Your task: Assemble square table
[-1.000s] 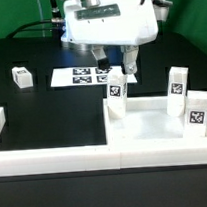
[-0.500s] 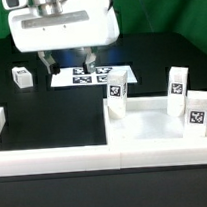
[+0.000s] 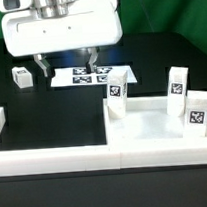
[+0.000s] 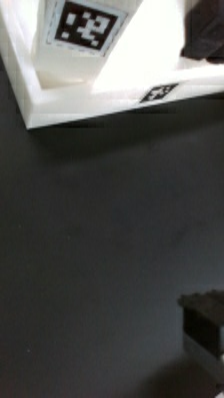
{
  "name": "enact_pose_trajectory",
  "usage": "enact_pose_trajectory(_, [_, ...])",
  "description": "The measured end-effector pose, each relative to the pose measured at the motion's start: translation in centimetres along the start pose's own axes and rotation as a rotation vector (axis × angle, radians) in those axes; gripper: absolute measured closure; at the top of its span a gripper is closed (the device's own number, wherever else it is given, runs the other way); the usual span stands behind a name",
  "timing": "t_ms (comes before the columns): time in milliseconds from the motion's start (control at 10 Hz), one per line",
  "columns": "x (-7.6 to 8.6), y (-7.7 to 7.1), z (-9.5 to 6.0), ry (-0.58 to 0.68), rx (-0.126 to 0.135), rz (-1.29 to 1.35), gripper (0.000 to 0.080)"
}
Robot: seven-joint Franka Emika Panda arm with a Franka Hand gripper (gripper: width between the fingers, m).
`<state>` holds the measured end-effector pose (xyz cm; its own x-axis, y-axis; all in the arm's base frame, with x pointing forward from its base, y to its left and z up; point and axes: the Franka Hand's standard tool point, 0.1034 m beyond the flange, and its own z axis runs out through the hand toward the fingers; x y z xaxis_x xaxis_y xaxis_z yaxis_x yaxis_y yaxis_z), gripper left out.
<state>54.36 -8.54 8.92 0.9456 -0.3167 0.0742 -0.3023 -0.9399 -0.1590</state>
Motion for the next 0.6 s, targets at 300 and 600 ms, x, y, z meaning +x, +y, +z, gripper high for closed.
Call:
enact_pose_trajectory(300, [-2.7,2.9,0.6,-0.059,-0.049,-0.259,0.0151])
enact_pose_trajectory(600, [-5.1,6.2,1.4,-0.020,-0.148,-0.523,0.0151])
